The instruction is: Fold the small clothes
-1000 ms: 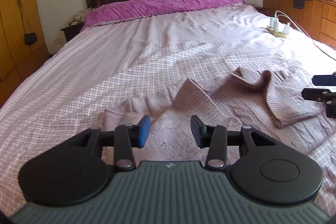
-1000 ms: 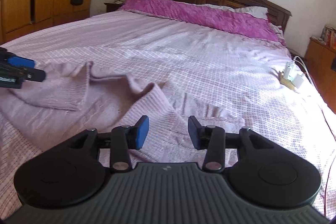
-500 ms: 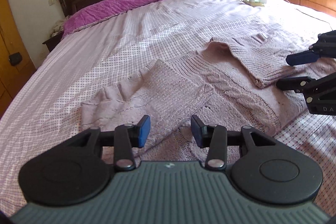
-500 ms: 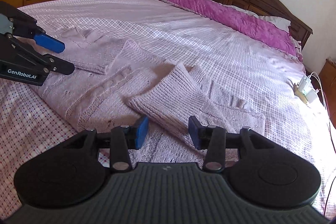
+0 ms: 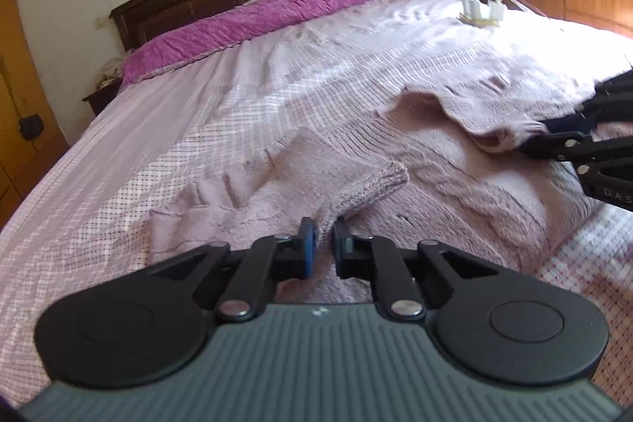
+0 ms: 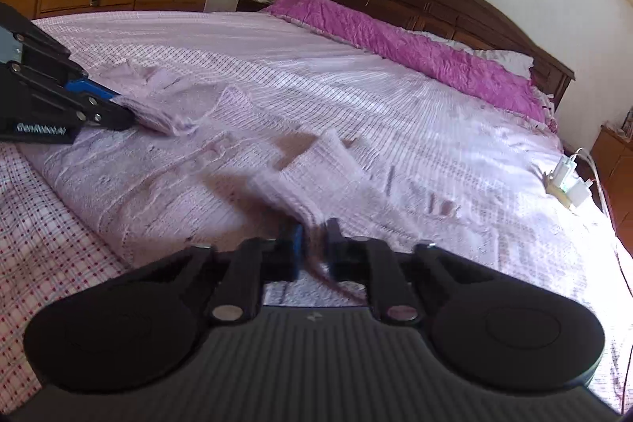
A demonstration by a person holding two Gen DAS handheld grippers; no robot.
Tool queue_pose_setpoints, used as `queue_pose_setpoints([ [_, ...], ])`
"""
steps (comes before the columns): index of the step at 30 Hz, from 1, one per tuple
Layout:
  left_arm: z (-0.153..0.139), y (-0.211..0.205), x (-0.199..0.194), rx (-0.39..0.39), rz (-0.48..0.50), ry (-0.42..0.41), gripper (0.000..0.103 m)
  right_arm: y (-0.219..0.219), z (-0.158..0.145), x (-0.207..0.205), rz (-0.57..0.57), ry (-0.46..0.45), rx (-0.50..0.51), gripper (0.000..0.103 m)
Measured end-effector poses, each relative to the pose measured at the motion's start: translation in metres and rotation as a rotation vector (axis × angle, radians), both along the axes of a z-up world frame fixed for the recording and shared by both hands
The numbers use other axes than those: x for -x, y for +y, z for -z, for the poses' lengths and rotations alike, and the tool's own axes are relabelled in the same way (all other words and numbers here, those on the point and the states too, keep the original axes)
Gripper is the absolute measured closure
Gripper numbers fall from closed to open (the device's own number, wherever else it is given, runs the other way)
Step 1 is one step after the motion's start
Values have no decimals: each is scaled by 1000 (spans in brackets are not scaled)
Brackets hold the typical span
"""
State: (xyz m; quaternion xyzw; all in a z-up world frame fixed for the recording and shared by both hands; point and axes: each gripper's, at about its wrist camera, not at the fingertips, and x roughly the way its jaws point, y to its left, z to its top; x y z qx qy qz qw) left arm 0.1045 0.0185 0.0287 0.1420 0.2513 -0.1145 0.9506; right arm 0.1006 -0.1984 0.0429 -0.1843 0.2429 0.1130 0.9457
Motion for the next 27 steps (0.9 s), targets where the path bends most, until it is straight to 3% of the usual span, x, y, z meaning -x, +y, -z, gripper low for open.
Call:
queue_pose_setpoints([
  [4,-19,20,-8,31,-87,-69,93,-21,-19,-6,47,-43,-82,94],
  [11,-37,59,-46,54,-240,-109,94,-60,-40,-40,153,-111,-63,94],
  [16,-21,80,-80,75,-324,-53,93,-87,-31,-75,249,-87,-48,94],
  [21,8,96,-107,118,-386,67,90,-112,3,-116,340,68,-59,93],
  [22,10,100,-109,139,-390,79,89,-117,8,-120,356,88,-66,92],
  [24,10,107,-109,171,-405,84,76,-129,17,-126,360,119,-125,92],
  [25,8,112,-108,183,-424,81,64,-134,15,-126,362,125,-162,92],
  [27,3,118,-105,207,-436,72,59,-146,12,-126,374,137,-250,91],
])
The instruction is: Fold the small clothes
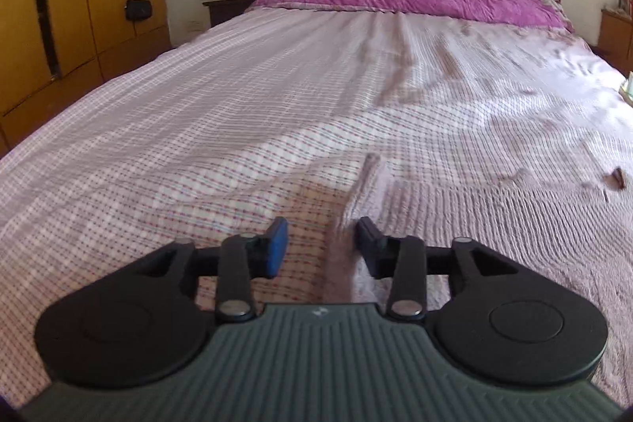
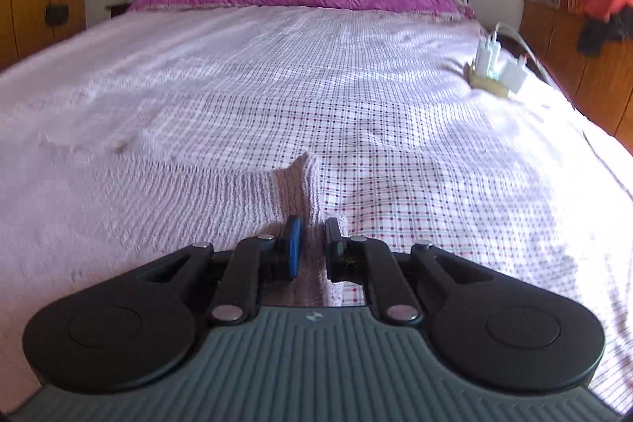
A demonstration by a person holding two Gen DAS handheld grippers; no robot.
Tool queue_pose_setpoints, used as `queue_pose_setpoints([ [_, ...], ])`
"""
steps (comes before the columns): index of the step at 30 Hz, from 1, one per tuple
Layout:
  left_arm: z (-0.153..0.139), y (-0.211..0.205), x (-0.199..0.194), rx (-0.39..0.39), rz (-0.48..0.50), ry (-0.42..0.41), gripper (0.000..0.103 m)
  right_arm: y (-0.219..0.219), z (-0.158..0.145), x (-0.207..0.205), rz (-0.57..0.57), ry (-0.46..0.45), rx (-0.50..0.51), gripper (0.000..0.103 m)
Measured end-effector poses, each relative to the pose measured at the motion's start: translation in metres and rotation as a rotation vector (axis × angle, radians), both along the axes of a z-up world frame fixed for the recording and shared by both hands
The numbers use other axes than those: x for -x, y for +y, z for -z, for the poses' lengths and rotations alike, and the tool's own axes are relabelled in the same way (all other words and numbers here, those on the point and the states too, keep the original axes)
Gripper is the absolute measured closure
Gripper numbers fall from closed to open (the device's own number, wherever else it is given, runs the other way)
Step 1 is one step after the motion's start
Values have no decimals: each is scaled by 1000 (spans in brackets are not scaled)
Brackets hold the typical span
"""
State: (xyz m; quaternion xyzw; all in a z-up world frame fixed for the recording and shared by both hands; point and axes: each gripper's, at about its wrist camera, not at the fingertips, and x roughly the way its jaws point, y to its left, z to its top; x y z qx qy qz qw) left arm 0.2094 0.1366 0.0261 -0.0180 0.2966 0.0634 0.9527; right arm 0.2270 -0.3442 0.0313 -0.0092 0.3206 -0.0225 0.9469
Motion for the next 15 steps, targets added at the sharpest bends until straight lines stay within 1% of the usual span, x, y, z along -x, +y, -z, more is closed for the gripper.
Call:
queue_pose_setpoints([
  [2,-5,5,4,27,6,-9,60,-7,-4,5,21,-16,-55,91],
  [3,-8,7,7,28,7,-14,60,-7,-7,9,31,-26,-67,91],
  [6,-13,7,10,1,5,-27,61,-6,-17,22,42,-73,-68,91],
  [10,-5,6,5,-17,-9,2,61,5,-28,42,-7,-127,-82,90],
  [11,-1,6,4,-20,-10,10,62,8,-28,45,-34,-120,-90,91],
  [13,5,5,3,-23,-12,21,62,15,-20,42,-68,-63,-95,90],
  [15,4,5,5,-21,-16,22,62,18,-5,34,-57,9,-89,90],
])
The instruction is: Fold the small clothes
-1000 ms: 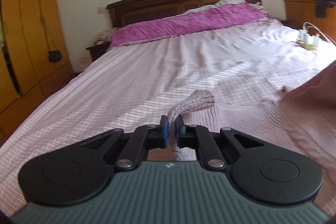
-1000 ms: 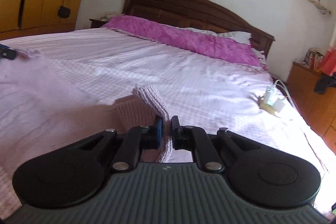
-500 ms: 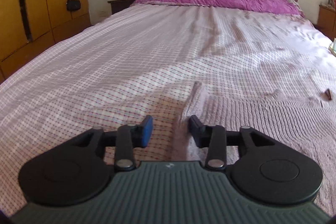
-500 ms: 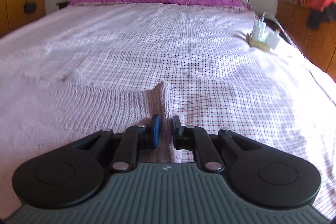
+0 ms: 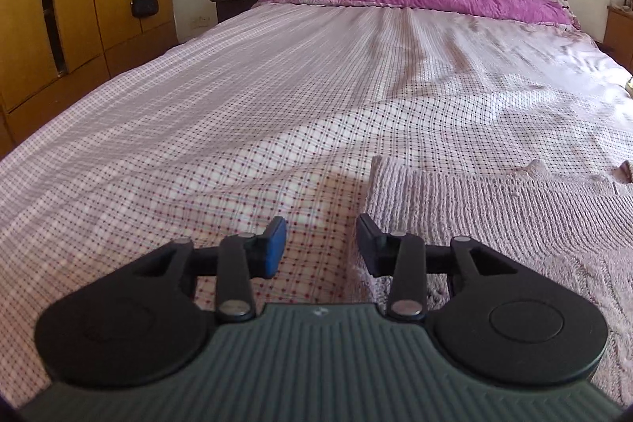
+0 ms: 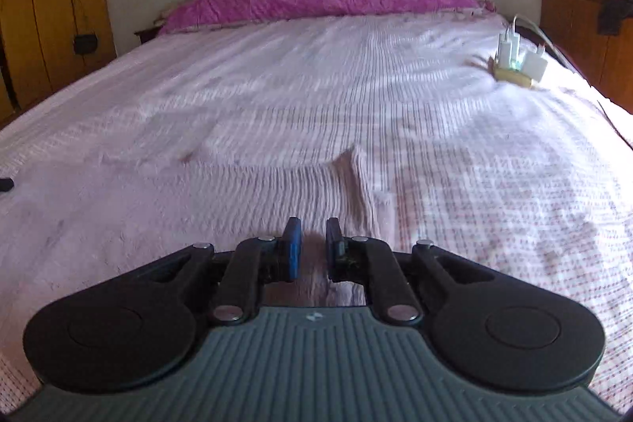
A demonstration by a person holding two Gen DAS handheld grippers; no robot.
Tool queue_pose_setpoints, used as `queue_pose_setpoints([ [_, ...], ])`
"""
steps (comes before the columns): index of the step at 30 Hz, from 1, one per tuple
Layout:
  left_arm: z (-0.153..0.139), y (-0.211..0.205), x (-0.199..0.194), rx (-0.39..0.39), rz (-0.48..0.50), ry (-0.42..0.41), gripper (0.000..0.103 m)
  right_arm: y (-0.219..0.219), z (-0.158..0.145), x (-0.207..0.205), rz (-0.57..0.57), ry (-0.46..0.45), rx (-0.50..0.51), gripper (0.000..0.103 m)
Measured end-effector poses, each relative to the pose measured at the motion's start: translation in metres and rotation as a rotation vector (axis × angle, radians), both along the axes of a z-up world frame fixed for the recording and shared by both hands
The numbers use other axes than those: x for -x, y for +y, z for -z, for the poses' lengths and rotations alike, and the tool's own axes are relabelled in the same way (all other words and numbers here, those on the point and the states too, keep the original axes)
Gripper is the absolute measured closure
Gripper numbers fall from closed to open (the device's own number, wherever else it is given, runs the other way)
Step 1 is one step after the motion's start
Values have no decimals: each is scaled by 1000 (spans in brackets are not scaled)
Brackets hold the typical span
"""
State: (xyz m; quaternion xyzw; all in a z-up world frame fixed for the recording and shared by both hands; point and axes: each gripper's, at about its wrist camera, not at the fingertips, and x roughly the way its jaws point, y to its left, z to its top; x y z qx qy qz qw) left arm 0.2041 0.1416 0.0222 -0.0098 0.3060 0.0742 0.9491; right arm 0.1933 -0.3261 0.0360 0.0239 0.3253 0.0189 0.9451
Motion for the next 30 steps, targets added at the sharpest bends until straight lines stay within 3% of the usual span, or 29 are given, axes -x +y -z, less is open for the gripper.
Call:
queue_pose_setpoints([
  [2,-5,0,5,8,12,2,62,-3,15,-1,17,-12,-28,90],
  [5,-17,0,17,-6,24,17,61,-9,12,1,50,-16,-98,89],
  [8,-30,-1,36,-19,33,27,61,-12,4,11,71,-44,-142,68],
  [10,-41,-2,50,-26,40,25,61,-13,-4,21,89,-67,-143,45],
  [12,-52,-4,65,-27,49,22,61,-14,-12,36,98,-93,-140,40],
  [19,-70,-5,109,44,71,44,61,-26,-29,90,110,-96,-187,32],
  [25,-51,-14,133,93,96,102,61,-45,-18,124,129,-40,-313,28],
  [30,-34,-17,136,119,90,150,61,-54,5,125,93,52,-428,28],
])
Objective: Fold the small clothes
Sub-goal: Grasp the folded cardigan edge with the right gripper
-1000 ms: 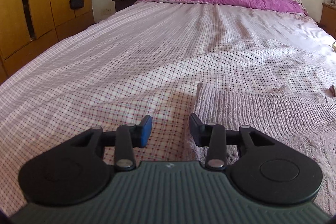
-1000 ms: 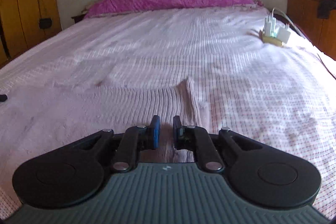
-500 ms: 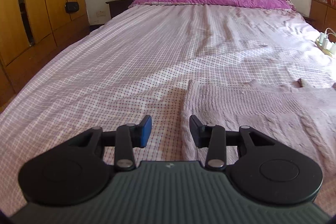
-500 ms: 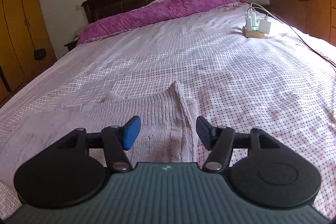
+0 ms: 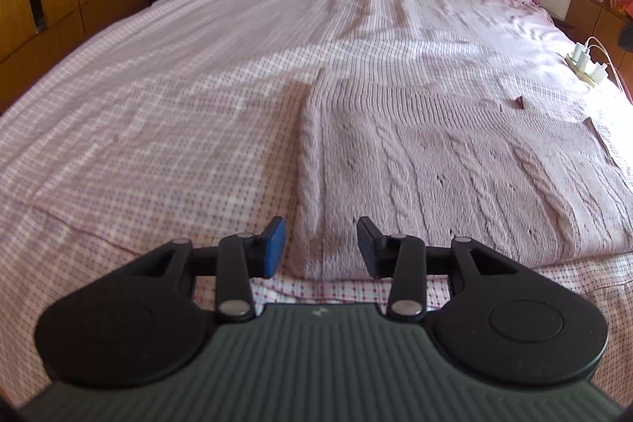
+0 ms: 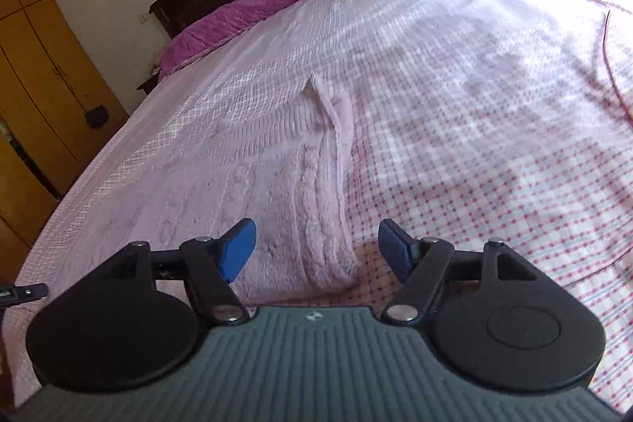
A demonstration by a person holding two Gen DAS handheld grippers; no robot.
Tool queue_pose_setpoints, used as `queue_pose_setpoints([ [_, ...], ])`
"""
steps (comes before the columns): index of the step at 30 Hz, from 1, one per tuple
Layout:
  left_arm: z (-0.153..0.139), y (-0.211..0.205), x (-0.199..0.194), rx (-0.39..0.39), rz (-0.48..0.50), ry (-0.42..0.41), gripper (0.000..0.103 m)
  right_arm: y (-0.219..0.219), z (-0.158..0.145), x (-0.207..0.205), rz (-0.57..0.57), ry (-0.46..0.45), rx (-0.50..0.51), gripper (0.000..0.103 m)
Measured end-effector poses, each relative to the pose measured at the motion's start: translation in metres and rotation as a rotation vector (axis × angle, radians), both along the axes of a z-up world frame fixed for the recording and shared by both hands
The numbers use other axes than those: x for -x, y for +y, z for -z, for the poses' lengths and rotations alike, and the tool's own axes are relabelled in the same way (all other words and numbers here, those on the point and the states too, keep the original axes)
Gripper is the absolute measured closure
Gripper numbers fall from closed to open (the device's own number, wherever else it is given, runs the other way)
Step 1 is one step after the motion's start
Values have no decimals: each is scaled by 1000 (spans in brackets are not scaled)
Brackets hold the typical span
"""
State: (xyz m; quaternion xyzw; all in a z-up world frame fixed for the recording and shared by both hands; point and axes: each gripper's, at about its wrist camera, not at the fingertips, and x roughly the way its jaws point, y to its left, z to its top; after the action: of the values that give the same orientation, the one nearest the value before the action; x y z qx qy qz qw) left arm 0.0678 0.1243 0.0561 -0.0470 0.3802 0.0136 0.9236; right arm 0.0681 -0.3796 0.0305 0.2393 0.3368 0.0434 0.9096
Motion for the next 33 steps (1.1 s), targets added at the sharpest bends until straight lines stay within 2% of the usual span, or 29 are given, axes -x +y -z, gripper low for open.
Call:
queue_pose_setpoints([
  [3,7,-1,-1,0,-9,23,61,-1,12,-4,-18,2,-93,28],
  [8,15,-1,-5,-4,-10,51,61,3,21,-16,-26,-12,-183,28],
  [18,19,-3,-9,-22,-5,60,59,-5,35,-37,-2,-59,-417,28],
  [22,18,-4,-10,-25,-6,63,59,-8,39,-40,48,-87,-469,28],
  [25,16,-5,-10,-34,-6,68,59,-6,39,-45,73,-89,-444,30],
  [26,15,-5,-10,-37,-7,67,59,-4,38,-48,70,-87,-420,31],
  [30,8,-5,-7,-48,-3,55,59,1,37,-54,83,-53,-325,67],
  [33,3,-3,-5,-59,-1,49,59,0,34,-51,90,-81,-334,71],
])
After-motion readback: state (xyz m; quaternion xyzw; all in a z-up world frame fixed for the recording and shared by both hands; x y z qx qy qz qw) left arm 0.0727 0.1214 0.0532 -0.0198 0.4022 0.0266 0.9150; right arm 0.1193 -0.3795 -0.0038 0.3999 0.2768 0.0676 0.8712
